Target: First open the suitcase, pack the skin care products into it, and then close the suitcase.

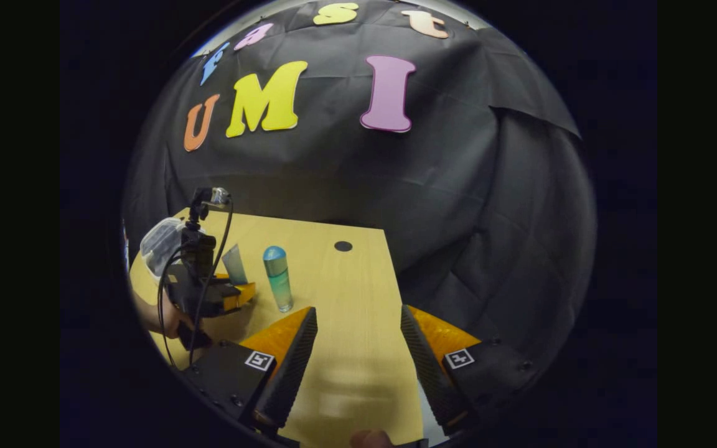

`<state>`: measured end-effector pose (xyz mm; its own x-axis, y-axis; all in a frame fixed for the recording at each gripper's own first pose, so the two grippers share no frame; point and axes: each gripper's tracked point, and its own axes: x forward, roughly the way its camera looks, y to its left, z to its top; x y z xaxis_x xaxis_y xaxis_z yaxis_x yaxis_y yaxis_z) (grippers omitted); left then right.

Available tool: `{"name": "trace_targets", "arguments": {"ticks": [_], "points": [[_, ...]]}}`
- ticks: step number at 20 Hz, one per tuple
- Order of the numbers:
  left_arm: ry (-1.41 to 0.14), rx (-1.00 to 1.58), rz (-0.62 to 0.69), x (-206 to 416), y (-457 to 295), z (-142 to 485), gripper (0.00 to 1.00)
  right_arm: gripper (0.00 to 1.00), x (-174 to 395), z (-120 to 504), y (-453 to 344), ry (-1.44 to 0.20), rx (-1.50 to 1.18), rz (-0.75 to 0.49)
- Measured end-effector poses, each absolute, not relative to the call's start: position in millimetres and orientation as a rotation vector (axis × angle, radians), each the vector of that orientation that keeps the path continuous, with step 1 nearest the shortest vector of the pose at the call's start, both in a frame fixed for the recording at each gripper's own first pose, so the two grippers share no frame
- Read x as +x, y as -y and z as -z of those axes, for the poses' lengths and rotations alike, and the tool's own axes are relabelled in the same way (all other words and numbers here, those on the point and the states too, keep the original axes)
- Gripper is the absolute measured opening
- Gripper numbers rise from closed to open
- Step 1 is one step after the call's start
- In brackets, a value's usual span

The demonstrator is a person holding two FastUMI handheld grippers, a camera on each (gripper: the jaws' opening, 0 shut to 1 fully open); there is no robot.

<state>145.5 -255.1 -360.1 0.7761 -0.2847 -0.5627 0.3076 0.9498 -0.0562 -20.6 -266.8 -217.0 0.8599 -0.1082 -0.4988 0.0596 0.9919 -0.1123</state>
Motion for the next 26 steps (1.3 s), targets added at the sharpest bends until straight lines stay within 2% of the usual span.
{"name": "trace_targets", "arguments": {"ticks": [1,5,9,14,19,22,24,26], "points": [[-0.612,0.034,0.322,145,255,361,0.42,0.81,-16,223,261,-0.533,-0.089,0.066],[-0.605,-0.031,0.311,136,242,338,0.38,0.81,9,257,226,-0.592,-0.056,-0.070],[-0.575,-0.047,0.286,109,209,292,0.37,0.81,28,278,186,-0.606,-0.031,-0.150],[-0.551,-0.090,0.237,74,184,239,0.36,0.81,55,301,160,-0.629,0.047,-0.152],[-0.503,-0.077,0.165,51,142,191,0.37,0.80,91,326,154,-0.651,0.101,-0.096],[-0.503,-0.072,0.118,35,115,181,0.37,0.72,100,337,153,-0.661,0.106,-0.072],[-0.507,-0.070,0.093,26,100,179,0.37,0.62,106,336,153,-0.651,0.087,-0.054],[-0.515,-0.067,0.070,17,85,177,0.37,0.61,108,340,154,-0.656,0.089,-0.039]]}}
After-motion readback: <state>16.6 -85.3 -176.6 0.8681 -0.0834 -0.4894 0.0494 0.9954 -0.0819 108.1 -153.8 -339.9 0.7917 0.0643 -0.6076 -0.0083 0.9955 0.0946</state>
